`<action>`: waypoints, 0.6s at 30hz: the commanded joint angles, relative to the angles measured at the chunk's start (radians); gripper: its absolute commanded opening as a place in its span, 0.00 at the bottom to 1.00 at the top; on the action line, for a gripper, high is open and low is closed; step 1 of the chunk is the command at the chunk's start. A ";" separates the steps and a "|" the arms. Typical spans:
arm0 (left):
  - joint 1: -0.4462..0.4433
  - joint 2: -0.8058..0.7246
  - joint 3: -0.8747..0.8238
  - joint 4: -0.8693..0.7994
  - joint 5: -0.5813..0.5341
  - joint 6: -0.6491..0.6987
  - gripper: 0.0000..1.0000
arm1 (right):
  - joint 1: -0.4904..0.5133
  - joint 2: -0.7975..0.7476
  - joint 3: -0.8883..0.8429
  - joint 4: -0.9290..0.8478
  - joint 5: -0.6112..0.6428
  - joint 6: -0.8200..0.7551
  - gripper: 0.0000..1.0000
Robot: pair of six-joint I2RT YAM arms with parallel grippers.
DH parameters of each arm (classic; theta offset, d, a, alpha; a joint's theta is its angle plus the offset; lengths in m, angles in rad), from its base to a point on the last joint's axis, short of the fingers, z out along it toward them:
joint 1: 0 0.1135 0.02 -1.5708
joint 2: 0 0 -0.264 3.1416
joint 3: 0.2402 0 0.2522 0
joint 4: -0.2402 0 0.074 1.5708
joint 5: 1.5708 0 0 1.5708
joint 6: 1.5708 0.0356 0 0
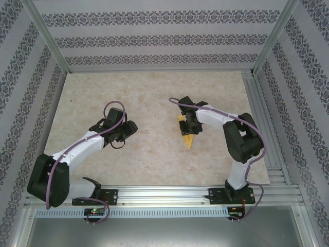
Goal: Fold a paper plane with a square sheet of paper (fold left side to right side)
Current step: Pick up the paper plane at the center of the table.
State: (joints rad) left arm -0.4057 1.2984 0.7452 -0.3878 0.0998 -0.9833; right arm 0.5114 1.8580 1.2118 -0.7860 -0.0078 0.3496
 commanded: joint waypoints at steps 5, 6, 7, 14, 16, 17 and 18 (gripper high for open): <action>0.014 0.008 0.028 -0.020 0.010 0.014 0.52 | 0.015 0.053 0.019 -0.011 0.029 0.023 0.29; 0.013 0.009 0.029 -0.020 0.010 0.016 0.52 | 0.015 0.056 0.016 -0.009 0.030 0.026 0.29; 0.013 0.010 0.029 -0.020 0.011 0.015 0.52 | 0.015 0.058 0.015 -0.009 0.029 0.026 0.29; 0.014 0.017 0.031 -0.019 0.012 0.016 0.52 | 0.016 0.048 0.028 -0.041 0.069 0.024 0.27; 0.014 0.018 0.030 -0.019 0.012 0.016 0.52 | 0.016 0.035 0.034 -0.050 0.085 0.022 0.21; 0.014 0.019 0.029 -0.017 0.012 0.015 0.52 | 0.016 0.029 0.037 -0.054 0.089 0.022 0.20; 0.014 0.021 0.029 -0.016 0.015 0.015 0.52 | 0.016 0.023 0.038 -0.058 0.092 0.023 0.18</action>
State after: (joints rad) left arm -0.4057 1.3148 0.7456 -0.3878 0.1028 -0.9833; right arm 0.5171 1.8946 1.2278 -0.8124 0.0349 0.3687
